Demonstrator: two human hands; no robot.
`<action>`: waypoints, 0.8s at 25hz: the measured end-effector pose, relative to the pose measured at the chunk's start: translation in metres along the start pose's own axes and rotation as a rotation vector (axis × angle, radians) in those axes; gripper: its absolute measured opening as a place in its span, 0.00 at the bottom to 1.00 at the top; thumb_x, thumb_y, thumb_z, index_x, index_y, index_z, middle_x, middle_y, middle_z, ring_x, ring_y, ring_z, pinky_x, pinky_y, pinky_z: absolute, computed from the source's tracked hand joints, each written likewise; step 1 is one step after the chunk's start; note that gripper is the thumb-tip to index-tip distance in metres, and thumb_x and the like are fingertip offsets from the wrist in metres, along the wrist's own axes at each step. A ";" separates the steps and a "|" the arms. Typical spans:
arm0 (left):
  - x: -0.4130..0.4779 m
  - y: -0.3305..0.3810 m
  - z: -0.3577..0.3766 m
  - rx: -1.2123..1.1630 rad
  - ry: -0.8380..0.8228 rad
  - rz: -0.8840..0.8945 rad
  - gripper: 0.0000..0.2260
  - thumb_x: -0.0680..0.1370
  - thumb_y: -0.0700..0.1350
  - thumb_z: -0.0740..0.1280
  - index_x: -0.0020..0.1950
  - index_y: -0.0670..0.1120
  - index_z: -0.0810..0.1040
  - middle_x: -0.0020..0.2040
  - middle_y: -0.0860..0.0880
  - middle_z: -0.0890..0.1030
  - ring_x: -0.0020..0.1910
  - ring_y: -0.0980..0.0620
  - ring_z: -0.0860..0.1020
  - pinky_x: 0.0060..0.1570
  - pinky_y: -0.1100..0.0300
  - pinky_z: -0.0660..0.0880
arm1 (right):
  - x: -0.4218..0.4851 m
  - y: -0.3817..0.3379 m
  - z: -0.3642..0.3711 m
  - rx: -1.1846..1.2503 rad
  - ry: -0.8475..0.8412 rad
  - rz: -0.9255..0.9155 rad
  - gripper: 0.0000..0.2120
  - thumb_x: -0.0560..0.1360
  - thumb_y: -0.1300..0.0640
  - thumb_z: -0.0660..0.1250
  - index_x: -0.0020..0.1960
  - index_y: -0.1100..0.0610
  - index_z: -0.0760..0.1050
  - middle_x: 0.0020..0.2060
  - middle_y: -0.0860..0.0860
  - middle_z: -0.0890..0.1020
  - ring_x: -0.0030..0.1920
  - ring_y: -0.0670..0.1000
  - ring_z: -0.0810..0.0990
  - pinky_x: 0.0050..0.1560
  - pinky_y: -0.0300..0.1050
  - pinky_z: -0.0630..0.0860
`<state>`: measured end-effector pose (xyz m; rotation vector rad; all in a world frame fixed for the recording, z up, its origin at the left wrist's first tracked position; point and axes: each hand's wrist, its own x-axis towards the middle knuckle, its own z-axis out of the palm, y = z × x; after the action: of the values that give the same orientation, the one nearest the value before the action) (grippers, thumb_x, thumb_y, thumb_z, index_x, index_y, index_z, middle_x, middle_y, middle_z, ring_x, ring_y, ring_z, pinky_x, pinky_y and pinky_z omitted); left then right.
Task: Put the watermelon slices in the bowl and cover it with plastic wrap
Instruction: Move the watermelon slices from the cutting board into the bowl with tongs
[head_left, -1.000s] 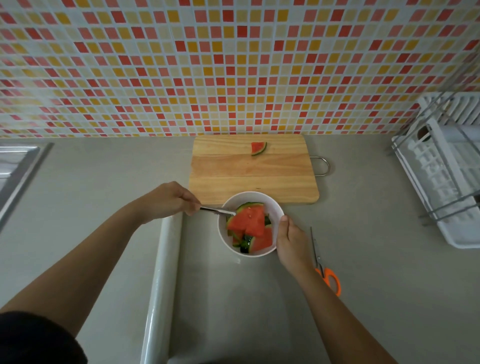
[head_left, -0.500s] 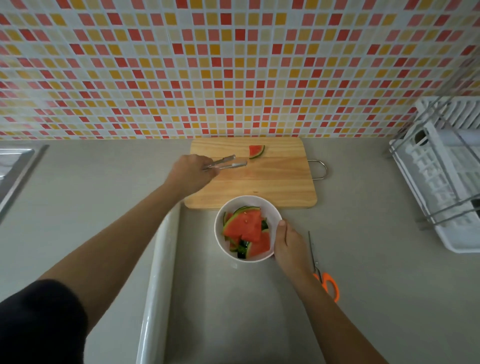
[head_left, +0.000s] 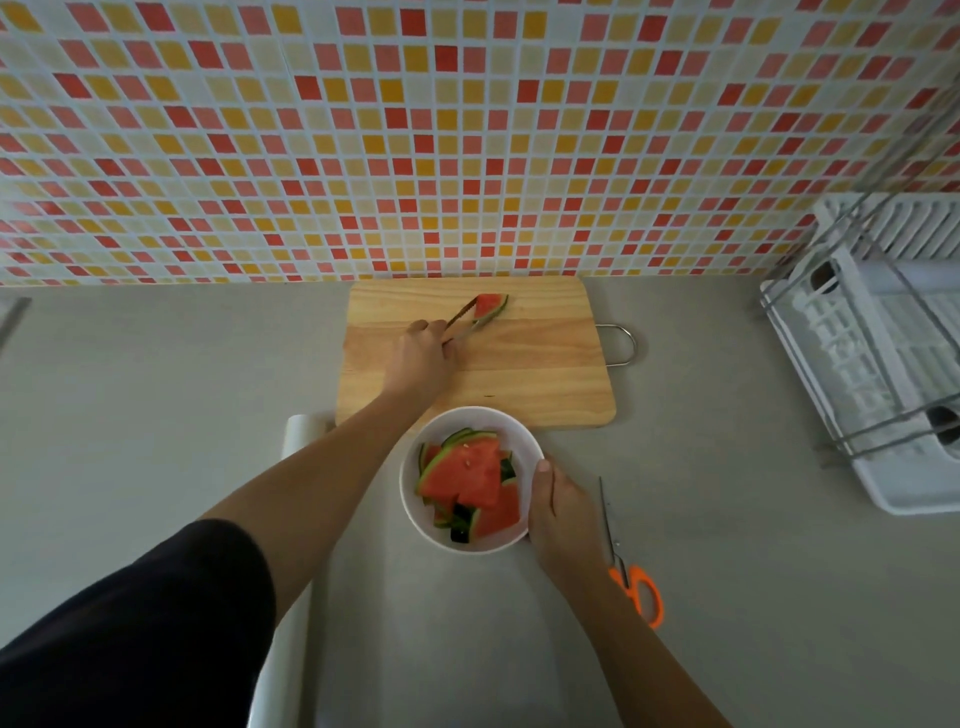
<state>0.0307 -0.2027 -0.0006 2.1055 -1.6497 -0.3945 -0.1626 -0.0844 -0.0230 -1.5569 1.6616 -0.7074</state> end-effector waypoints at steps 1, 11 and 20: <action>0.000 -0.002 -0.003 -0.023 -0.004 -0.005 0.11 0.79 0.44 0.63 0.53 0.37 0.79 0.44 0.38 0.79 0.41 0.41 0.76 0.37 0.57 0.66 | 0.000 0.000 0.000 -0.004 0.007 -0.011 0.19 0.81 0.55 0.51 0.31 0.47 0.64 0.27 0.44 0.71 0.30 0.44 0.71 0.30 0.41 0.60; -0.108 -0.027 -0.091 -0.254 -0.071 0.337 0.13 0.77 0.46 0.68 0.58 0.42 0.82 0.41 0.49 0.82 0.36 0.58 0.75 0.39 0.77 0.66 | -0.002 -0.006 -0.005 0.022 -0.040 0.005 0.18 0.81 0.52 0.48 0.38 0.54 0.69 0.31 0.45 0.72 0.35 0.49 0.72 0.36 0.43 0.61; -0.166 -0.002 -0.104 0.453 -0.103 0.840 0.17 0.68 0.42 0.77 0.55 0.39 0.83 0.44 0.43 0.84 0.34 0.44 0.82 0.22 0.55 0.78 | 0.005 -0.002 -0.014 0.124 -0.161 0.112 0.22 0.80 0.47 0.47 0.42 0.56 0.76 0.37 0.47 0.79 0.41 0.46 0.78 0.41 0.41 0.72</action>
<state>0.0407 -0.0246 0.0814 1.4389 -2.6630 0.1625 -0.1726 -0.0904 -0.0138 -1.3850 1.5436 -0.5988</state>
